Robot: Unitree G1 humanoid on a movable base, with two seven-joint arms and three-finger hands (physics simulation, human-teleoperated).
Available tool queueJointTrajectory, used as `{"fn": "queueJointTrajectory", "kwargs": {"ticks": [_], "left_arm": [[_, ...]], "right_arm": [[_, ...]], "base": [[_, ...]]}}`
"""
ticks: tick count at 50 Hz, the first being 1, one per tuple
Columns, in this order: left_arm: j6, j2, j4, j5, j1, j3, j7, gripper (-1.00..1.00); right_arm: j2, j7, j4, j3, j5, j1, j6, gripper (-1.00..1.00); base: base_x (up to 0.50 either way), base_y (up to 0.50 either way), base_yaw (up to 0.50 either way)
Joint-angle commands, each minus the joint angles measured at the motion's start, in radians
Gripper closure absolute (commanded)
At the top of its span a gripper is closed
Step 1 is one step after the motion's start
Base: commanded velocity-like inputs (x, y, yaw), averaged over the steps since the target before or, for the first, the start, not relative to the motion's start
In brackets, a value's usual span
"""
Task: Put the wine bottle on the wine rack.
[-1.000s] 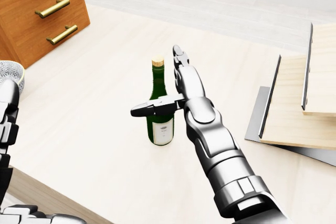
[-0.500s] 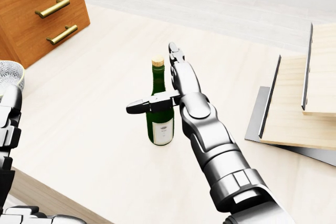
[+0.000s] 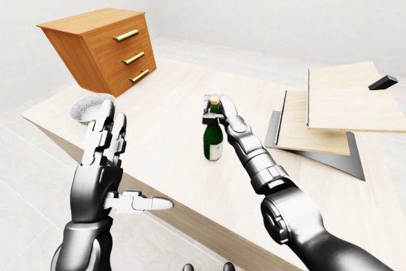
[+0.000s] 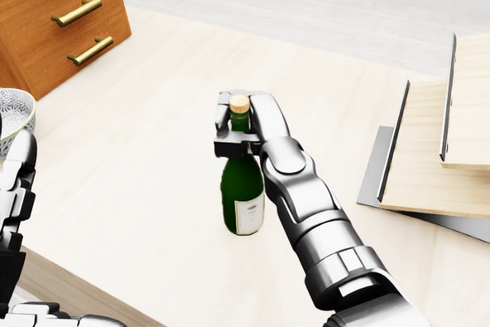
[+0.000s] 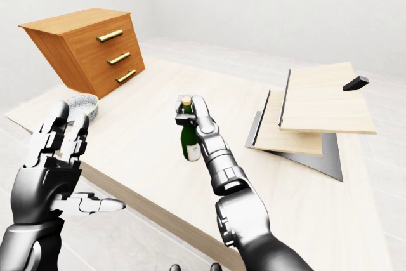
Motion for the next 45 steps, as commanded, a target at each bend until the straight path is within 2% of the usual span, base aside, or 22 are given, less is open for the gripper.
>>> {"fn": "queueJointTrajectory", "kwargs": {"ticks": [1, 23, 45], "left_arm": [[0.000, -0.001, 0.007, -0.002, 0.004, 0.001, -0.002, -1.00], [0.000, -0.001, 0.010, -0.001, 0.002, 0.000, -0.002, -1.00], [0.000, 0.004, 0.006, 0.002, -0.015, -0.018, 0.012, -1.00]], "right_arm": [[0.003, -0.042, -0.002, 0.008, 0.023, 0.001, 0.000, 1.00], [0.000, -0.037, -0.100, 0.018, 0.022, 0.046, 0.000, 1.00], [-0.068, -0.037, -0.487, -0.013, 0.082, 0.120, 0.000, 1.00]], "base": [[0.00, 0.00, 0.00], [0.00, 0.00, 0.00], [0.00, 0.00, 0.00]]}}
